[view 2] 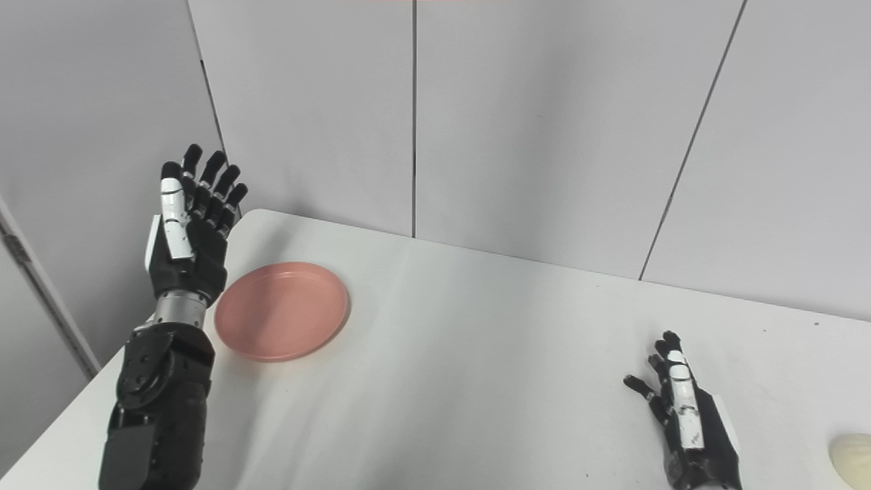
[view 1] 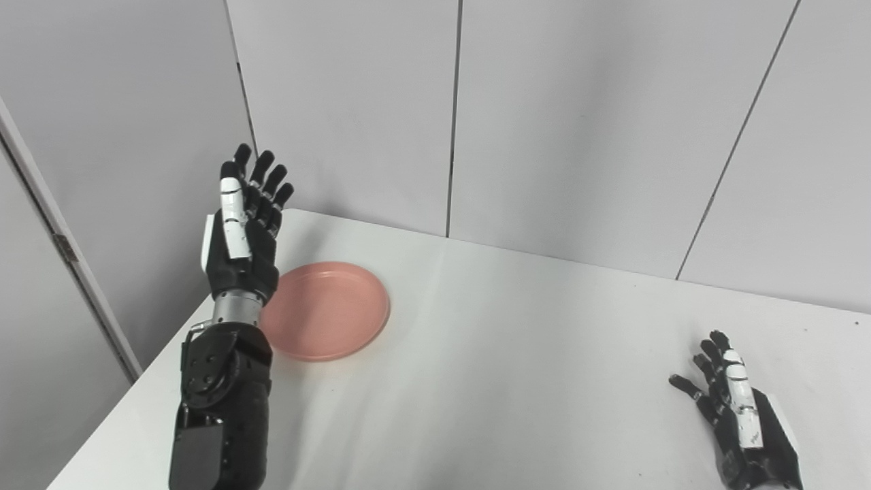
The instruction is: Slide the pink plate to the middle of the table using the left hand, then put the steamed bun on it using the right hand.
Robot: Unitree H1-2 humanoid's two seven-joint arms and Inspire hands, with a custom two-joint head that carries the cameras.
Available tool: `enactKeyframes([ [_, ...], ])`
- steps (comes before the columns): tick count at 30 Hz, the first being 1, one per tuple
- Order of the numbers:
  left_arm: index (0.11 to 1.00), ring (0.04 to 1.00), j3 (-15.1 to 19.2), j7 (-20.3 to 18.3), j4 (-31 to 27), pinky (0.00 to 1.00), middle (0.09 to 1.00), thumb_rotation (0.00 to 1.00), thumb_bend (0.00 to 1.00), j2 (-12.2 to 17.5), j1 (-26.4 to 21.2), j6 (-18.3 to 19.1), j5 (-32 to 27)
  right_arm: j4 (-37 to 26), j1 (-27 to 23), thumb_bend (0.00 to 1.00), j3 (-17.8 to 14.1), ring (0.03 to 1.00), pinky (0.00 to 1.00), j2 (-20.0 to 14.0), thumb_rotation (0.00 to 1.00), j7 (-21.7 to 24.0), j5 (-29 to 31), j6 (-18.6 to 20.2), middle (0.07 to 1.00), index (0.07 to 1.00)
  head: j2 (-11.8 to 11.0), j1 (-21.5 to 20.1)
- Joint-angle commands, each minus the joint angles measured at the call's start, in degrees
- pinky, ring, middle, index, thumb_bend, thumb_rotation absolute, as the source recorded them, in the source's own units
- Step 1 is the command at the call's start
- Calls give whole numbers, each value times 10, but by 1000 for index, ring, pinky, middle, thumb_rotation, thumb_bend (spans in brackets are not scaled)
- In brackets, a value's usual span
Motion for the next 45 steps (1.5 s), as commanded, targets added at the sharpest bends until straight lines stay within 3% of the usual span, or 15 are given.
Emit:
enactKeyframes([
  [1,970,936,7,-3,2,944,951,962,623,23,-24,-36,-11,-4,6,134,-2,1000,1000,-2,1000,-3,-3,20,1000,1000,1,-1],
  [12,961,925,39,-2,83,943,945,973,606,46,-33,-63,-42,-5,6,149,1,1000,1000,-8,1000,-1,-6,21,1000,1000,3,4],
  [31,972,931,30,17,141,964,953,994,583,52,-34,-34,-47,-17,7,129,1,1000,1000,-6,1000,-6,-7,32,1000,1000,11,8],
  [45,983,941,25,16,225,969,956,1000,581,59,-38,-38,-47,-21,8,132,-2,1000,1000,-3,1000,-5,0,33,1000,1000,14,7],
])
